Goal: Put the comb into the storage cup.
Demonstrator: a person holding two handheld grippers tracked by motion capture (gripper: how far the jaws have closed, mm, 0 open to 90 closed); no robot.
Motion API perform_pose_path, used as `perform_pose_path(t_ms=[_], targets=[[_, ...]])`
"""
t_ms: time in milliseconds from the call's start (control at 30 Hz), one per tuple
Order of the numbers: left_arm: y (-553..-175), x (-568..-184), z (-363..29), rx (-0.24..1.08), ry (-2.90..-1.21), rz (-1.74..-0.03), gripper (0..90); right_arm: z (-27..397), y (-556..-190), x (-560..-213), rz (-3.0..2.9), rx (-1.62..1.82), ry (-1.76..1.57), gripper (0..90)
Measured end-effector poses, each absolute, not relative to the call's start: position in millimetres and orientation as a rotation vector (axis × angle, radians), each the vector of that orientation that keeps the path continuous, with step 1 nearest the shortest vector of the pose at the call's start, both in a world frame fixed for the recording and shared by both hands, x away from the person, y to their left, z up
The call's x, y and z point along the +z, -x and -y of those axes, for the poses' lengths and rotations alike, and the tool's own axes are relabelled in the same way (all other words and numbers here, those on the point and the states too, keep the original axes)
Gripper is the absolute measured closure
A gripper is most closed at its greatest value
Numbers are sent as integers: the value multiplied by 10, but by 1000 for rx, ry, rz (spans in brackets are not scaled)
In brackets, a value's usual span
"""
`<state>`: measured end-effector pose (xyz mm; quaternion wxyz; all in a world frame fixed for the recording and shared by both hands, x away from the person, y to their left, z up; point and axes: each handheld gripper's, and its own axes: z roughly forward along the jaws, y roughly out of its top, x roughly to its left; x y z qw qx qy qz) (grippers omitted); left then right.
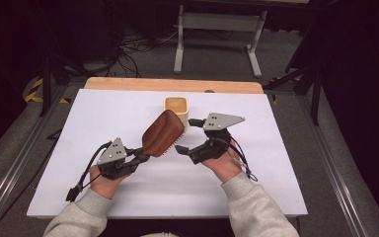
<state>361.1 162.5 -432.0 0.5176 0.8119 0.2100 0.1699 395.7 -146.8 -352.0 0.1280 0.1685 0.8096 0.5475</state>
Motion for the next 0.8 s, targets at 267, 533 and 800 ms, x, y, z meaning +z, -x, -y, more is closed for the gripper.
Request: perform_pose_path(t_ms=[267, 533, 800], targets=[[-3606, -4318, -1616, 405, -1946, -502, 729, 1249, -4070, -3535, -2391, 1566, -511, 42], [-3600, -4318, -1603, 414, -1950, -498, 729, 1121, -4145, -3584, -2425, 1574, -541, 45], [-3603, -4328, -1600, 415, -1957, -498, 729, 1058, -4136, -3555, -2422, 1536, -551, 180]])
